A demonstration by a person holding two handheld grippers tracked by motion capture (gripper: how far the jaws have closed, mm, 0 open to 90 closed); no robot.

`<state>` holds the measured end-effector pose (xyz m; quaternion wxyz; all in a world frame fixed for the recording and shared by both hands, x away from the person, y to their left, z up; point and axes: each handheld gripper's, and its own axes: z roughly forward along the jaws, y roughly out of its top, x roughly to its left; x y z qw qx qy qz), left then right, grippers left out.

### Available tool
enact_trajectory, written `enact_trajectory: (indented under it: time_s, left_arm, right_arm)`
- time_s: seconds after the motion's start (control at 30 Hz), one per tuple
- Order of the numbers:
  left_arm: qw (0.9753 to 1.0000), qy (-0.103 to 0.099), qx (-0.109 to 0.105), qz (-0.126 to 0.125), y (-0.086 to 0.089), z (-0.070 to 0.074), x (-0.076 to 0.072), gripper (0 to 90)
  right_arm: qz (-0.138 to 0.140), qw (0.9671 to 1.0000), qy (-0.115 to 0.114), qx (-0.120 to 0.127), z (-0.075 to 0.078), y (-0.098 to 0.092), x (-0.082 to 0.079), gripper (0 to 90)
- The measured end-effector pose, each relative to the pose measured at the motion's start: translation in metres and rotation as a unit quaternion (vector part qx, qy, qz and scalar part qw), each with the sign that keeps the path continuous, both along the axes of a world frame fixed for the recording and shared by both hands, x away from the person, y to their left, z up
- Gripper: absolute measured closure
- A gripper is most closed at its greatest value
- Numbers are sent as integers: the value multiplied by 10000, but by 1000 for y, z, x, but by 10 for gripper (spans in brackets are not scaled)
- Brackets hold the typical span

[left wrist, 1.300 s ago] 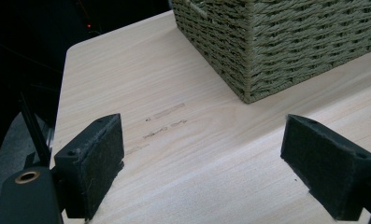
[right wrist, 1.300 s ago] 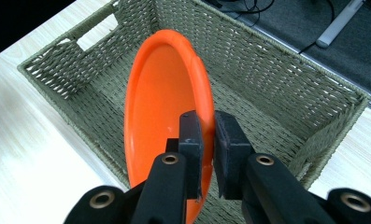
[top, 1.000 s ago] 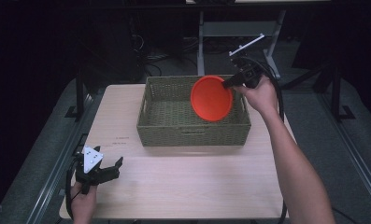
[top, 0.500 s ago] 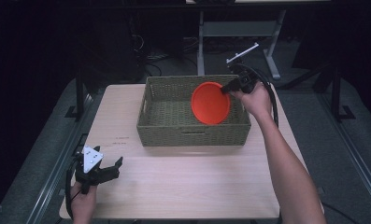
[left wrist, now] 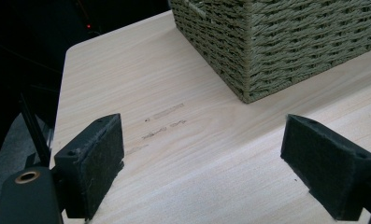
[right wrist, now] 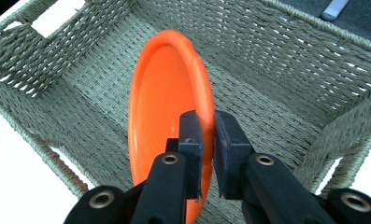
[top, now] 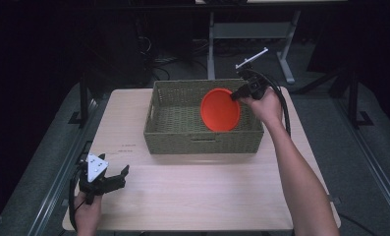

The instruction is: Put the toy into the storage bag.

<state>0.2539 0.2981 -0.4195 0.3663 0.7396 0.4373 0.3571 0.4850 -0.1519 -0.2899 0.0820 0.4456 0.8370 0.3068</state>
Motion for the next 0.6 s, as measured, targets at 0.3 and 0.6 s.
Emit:
enact_trajectory:
  time_s: [0.3,0.6]
  left_arm:
    - [10000,3,6,6,0,0,0,129]
    - [10000,4,24,4,0,0,0,129]
  right_arm:
    - [45,10000,53,20,-9,6,4,820]
    - [-17,9997,251,-7,-26,5,8,819]
